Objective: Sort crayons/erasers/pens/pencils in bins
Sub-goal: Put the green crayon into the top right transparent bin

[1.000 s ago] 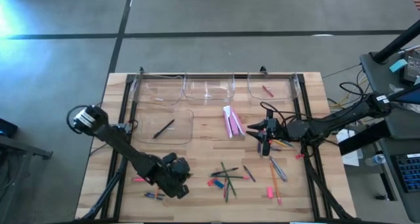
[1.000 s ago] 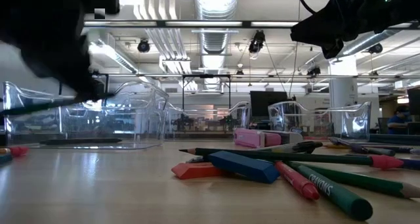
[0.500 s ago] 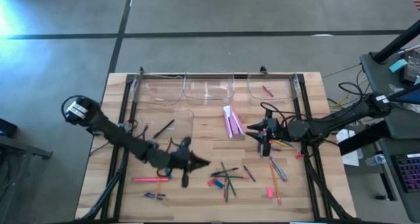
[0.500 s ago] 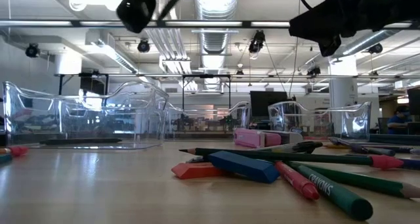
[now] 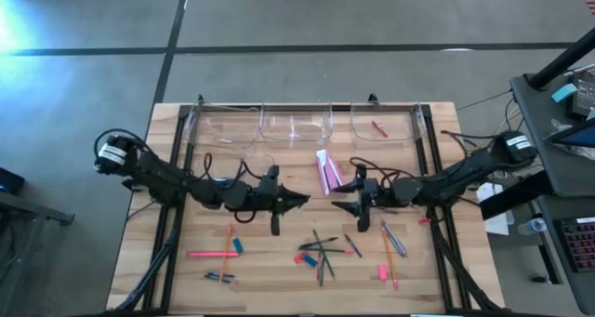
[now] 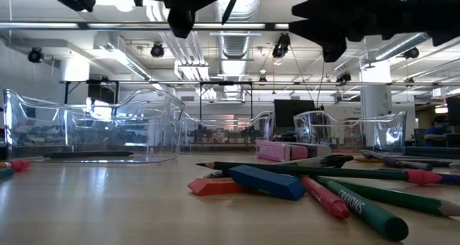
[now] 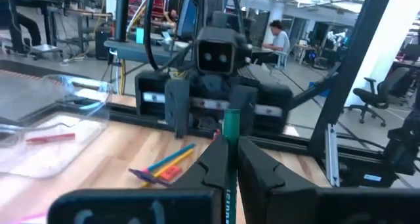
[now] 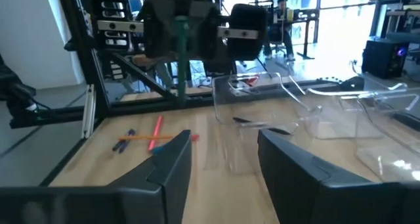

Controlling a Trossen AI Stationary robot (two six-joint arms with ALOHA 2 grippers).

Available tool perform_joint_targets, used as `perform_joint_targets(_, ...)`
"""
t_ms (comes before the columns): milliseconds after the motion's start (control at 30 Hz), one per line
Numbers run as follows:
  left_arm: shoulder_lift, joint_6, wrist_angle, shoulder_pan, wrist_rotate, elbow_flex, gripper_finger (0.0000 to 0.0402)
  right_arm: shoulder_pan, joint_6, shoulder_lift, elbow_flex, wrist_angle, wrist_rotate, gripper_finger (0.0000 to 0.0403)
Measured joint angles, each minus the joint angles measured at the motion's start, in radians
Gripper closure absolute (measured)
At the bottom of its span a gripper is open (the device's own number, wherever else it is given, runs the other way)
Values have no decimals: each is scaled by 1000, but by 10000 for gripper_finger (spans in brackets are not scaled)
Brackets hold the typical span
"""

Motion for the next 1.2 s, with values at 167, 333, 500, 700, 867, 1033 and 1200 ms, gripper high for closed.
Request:
perform_joint_targets(167, 0, 15, 16, 9, 5, -1, 400, 0, -10, 117, 108, 2, 1, 203)
perform_joint_targets(333, 0, 16, 27, 9, 6, -2, 400, 0, 1, 231, 217, 1, 1, 185)
perform_joint_targets(500, 0, 16, 31, 9, 13, -3, 400, 0, 4, 318, 315, 2, -9, 182)
perform_joint_targets(700, 0, 15, 28, 7, 31, -6, 400, 0, 1, 361, 357, 8, -10, 202)
perform_joint_targets(867, 0, 15, 27, 6, 33, -8, 400, 0, 1, 349, 355, 10, -8, 256)
perform_joint_targets(1033, 0, 15, 27, 6, 34, -8, 397, 0, -10, 336, 345, 7, -8, 339)
perform_joint_targets(1200, 0, 15, 26, 8, 34, -8, 369, 0, -8, 333, 336, -2, -7, 383)
